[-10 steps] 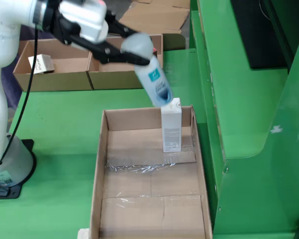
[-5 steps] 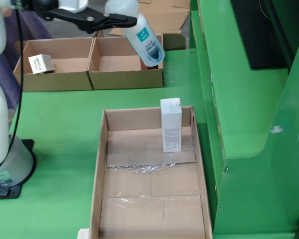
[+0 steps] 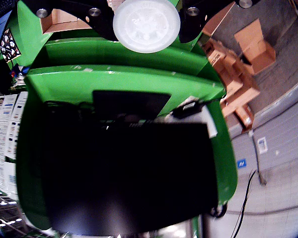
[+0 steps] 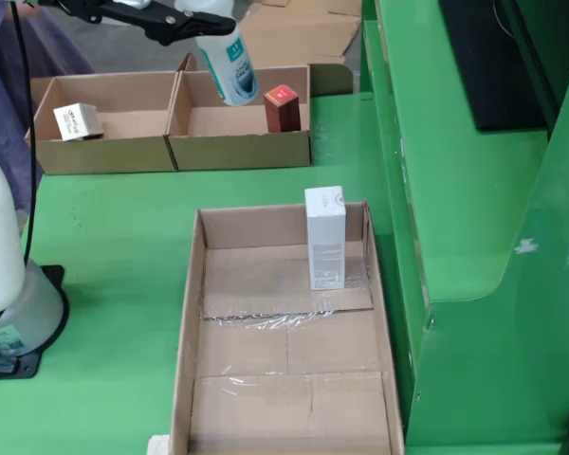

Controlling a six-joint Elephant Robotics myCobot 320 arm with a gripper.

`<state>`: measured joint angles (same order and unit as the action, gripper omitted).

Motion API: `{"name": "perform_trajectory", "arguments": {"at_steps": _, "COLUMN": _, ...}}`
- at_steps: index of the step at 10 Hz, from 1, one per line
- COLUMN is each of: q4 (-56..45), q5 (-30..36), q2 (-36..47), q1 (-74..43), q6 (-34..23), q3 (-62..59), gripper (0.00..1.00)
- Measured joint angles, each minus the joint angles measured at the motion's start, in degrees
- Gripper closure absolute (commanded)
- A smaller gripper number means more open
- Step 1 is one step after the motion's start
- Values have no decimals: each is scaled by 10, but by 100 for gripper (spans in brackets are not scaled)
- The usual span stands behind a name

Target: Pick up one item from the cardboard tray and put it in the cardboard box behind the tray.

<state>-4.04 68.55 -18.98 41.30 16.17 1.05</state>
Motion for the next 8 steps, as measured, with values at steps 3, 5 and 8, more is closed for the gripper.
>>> {"name": "perform_trajectory", "arguments": {"at_steps": 3, "q4": -80, "q5": 14, "q2": 5, "q1": 79, "q6": 11, "q3": 1, "gripper": 100}}
{"name": "perform_trajectory", "arguments": {"at_steps": 5, "q4": -135, "q5": 12, "q2": 17, "q1": 135, "q6": 25, "q3": 1, "gripper": 100}}
{"name": "perform_trajectory", "arguments": {"at_steps": 8, "q4": -214, "q5": -7, "q2": 30, "q1": 214, "q6": 92, "q3": 2, "gripper": 100}}
